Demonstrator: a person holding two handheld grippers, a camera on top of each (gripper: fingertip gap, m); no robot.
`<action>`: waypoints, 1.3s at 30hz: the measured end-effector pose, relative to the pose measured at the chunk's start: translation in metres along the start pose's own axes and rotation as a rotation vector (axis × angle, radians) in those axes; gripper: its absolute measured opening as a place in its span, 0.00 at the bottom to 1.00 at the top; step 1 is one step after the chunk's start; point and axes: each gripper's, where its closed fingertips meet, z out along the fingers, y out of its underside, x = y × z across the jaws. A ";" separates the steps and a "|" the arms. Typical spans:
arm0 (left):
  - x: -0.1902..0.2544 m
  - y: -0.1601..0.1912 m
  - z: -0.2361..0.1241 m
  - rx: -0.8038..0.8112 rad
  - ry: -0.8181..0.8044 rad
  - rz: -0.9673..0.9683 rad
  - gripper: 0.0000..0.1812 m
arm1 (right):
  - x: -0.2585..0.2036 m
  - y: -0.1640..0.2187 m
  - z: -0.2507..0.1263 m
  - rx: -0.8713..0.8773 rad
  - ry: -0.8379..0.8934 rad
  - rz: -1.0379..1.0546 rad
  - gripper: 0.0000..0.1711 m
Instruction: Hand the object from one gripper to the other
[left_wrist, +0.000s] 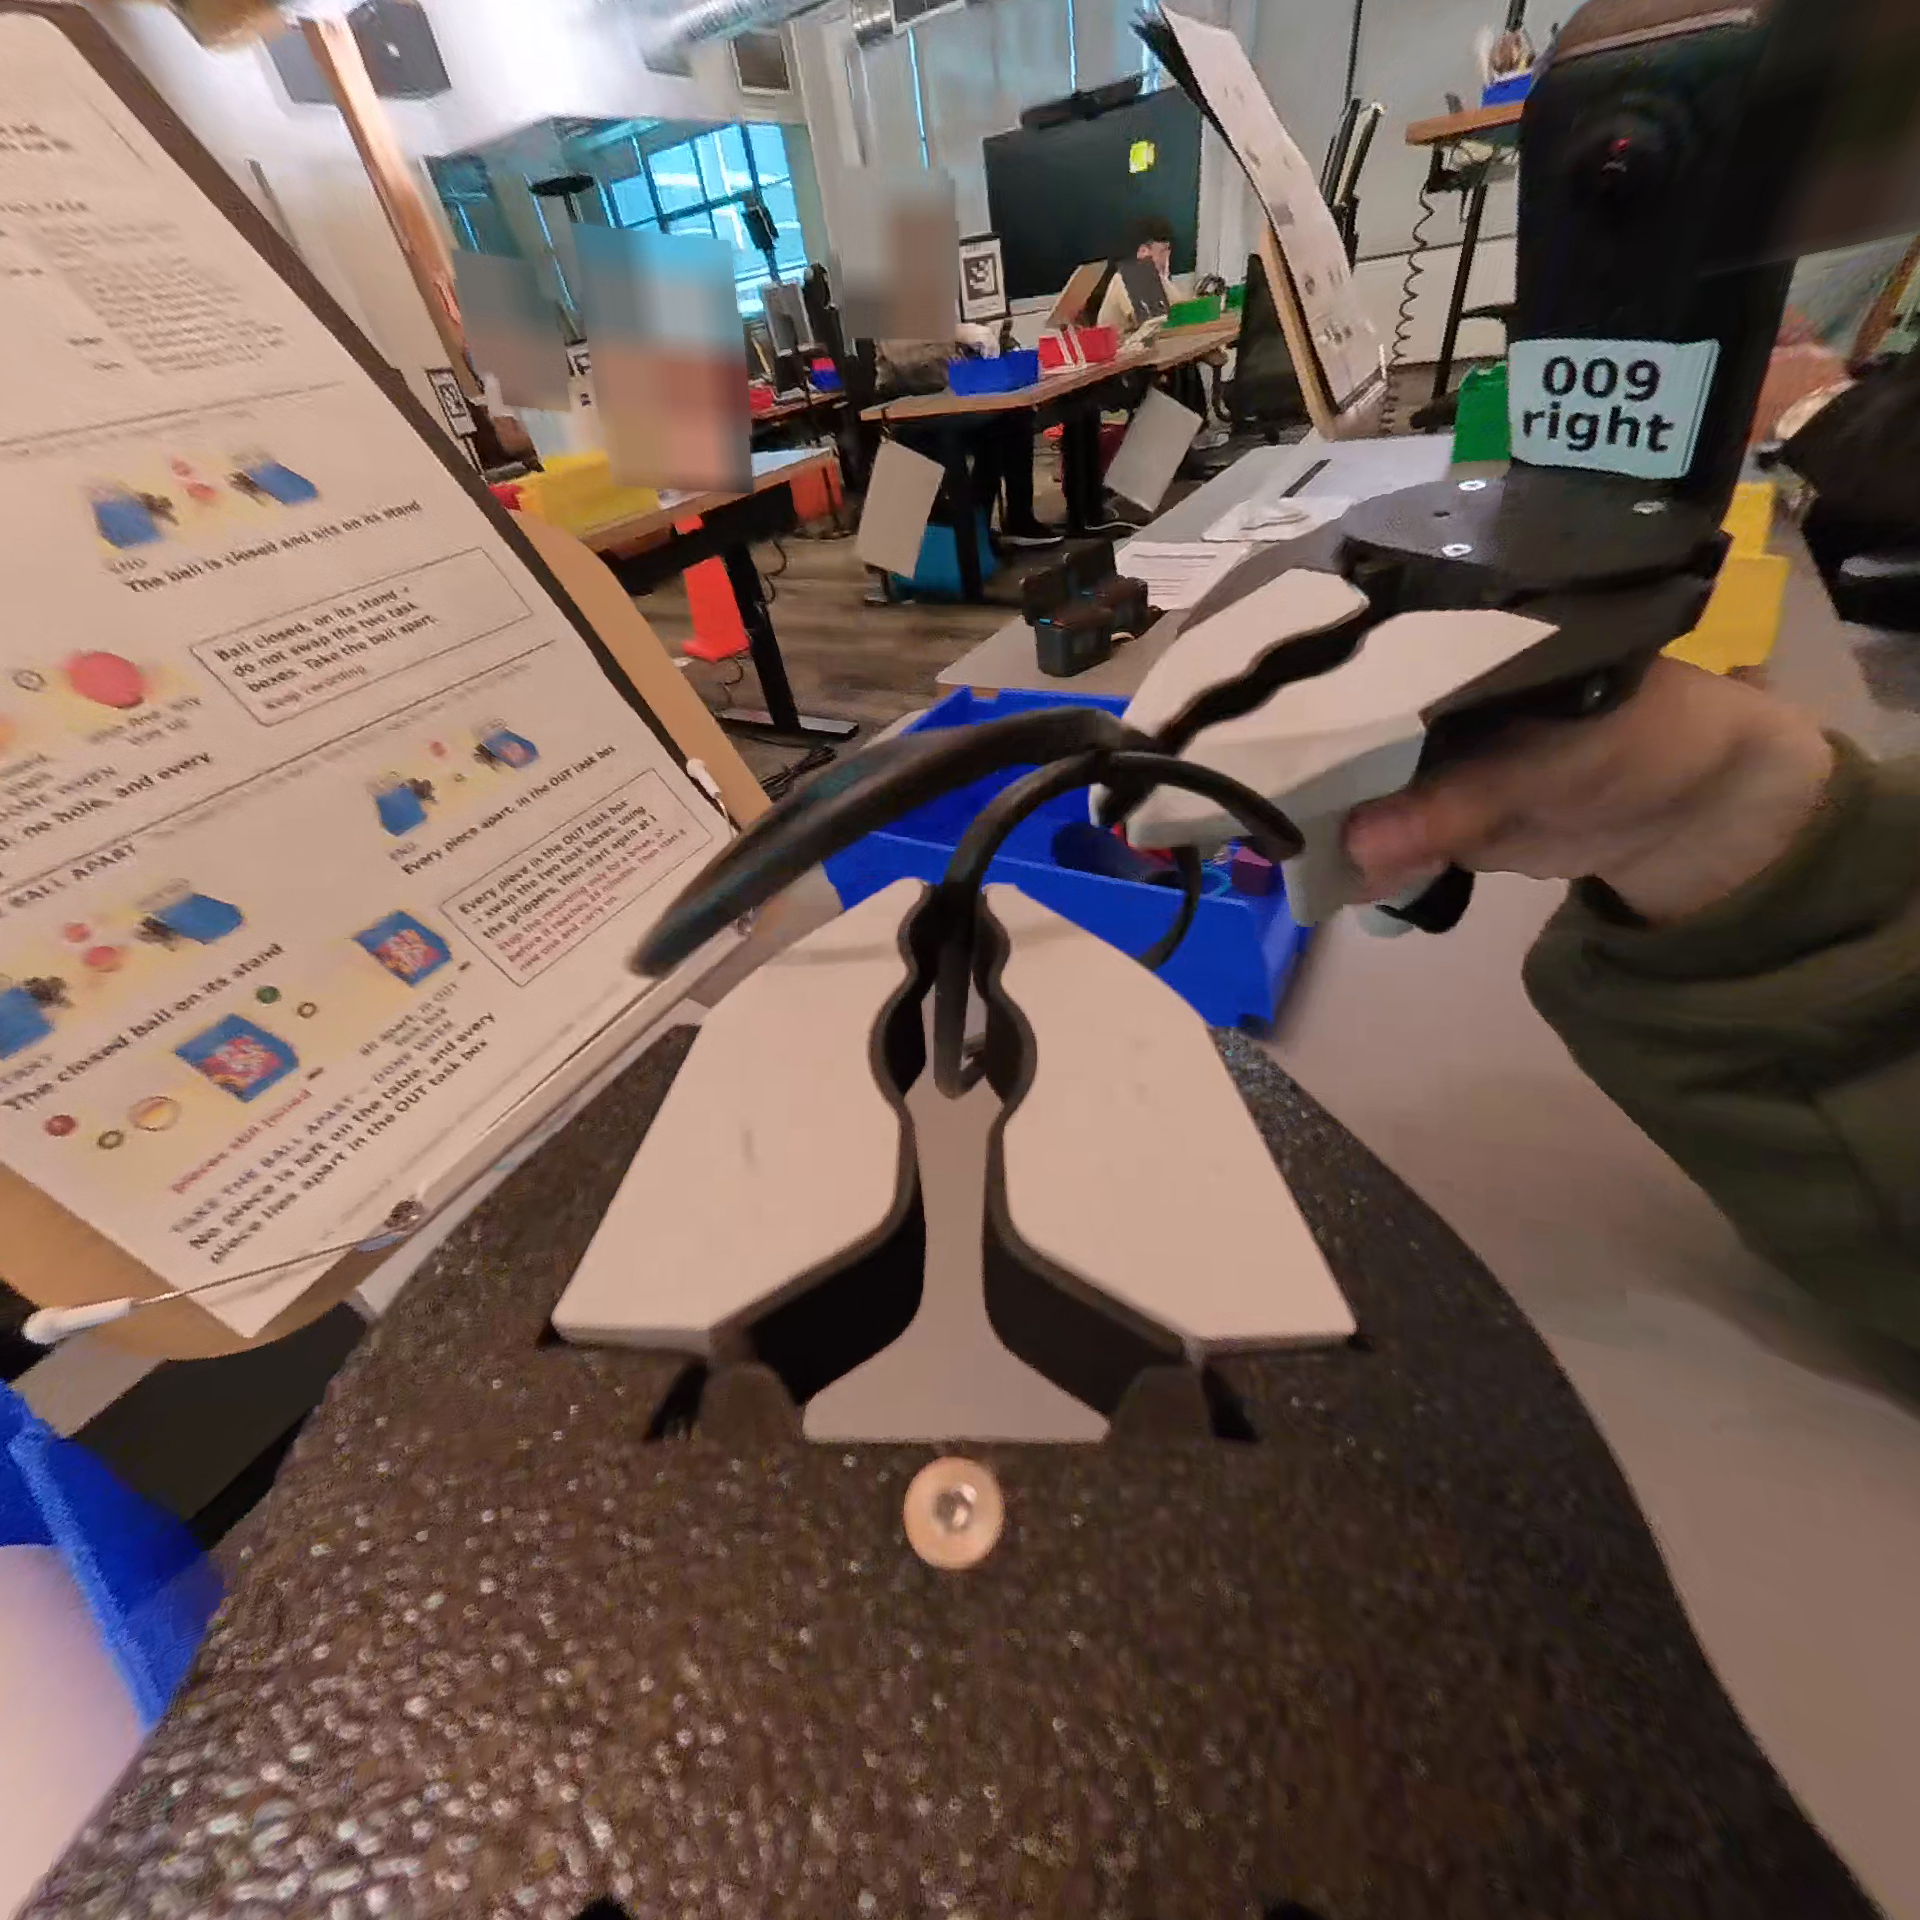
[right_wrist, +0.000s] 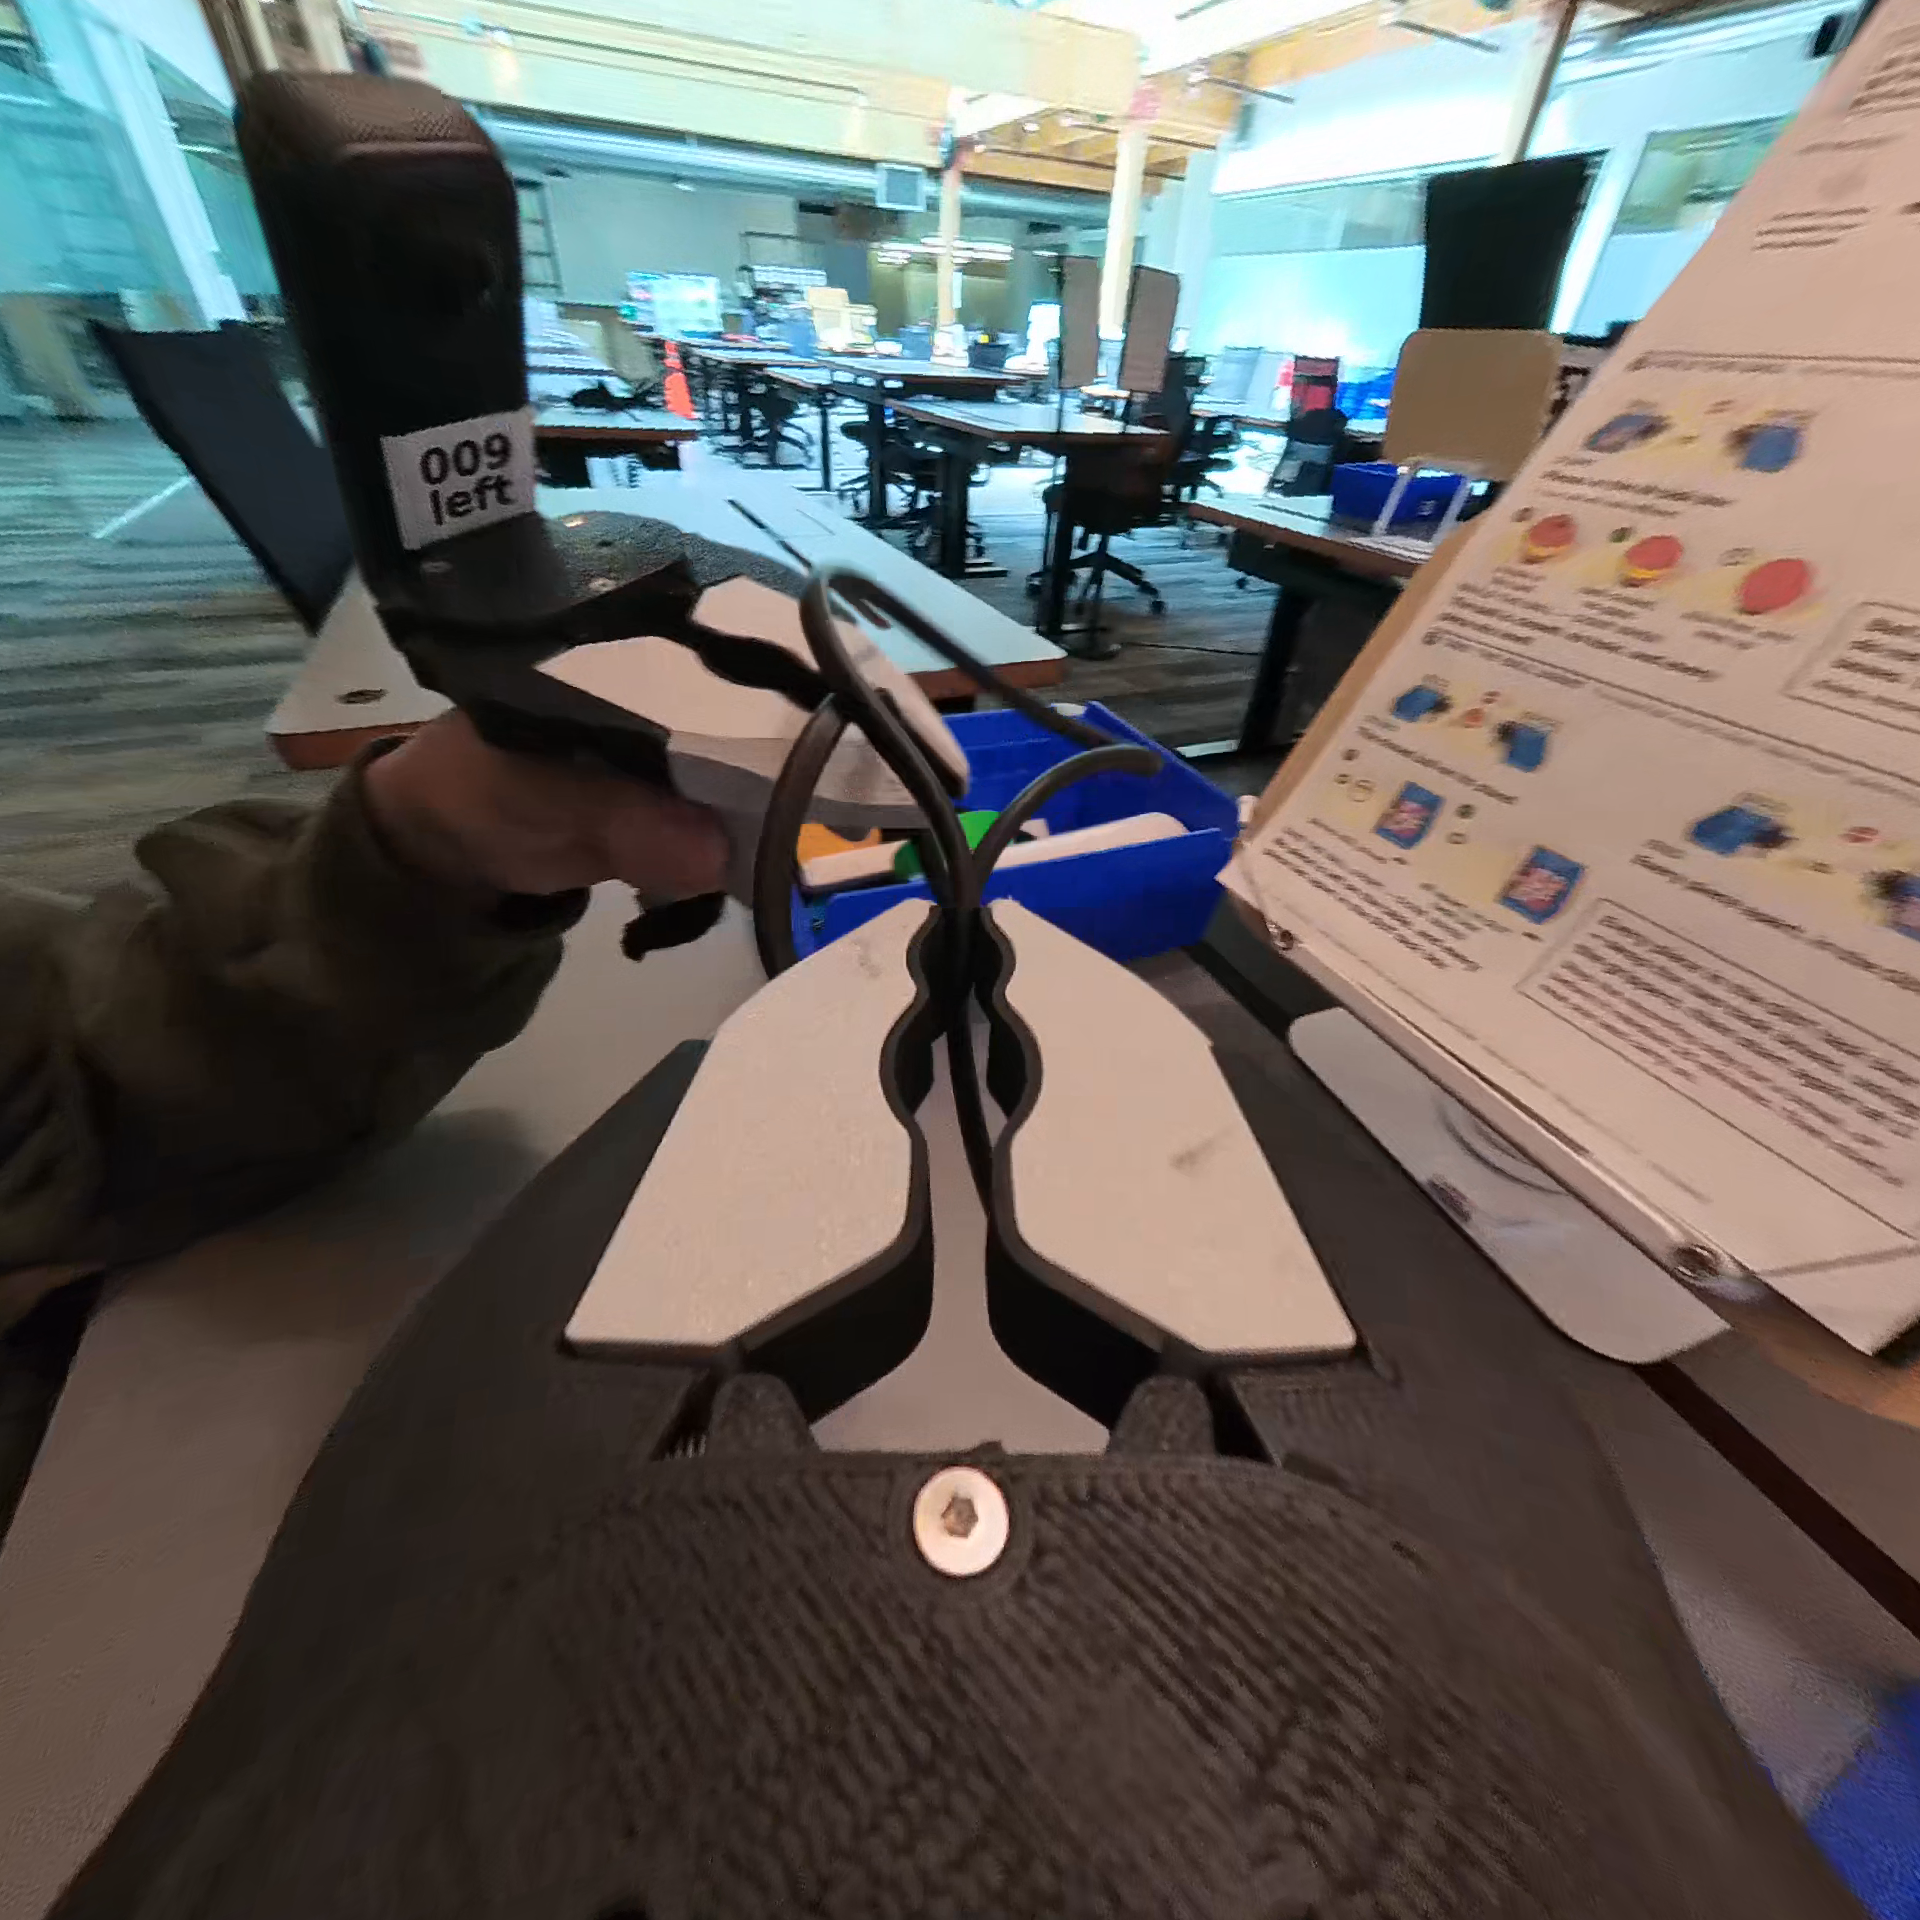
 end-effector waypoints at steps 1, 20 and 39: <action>0.000 0.002 0.001 -0.008 -0.002 0.015 0.03 | -0.003 0.003 0.004 -0.013 -0.016 -0.002 0.03; 0.023 0.000 -0.004 0.014 0.215 -0.087 0.03 | -0.018 0.014 0.037 -0.024 -0.027 -0.097 0.12; 0.015 0.018 -0.001 -0.112 0.064 0.104 0.30 | 0.025 -0.027 -0.005 0.221 0.148 -0.027 0.03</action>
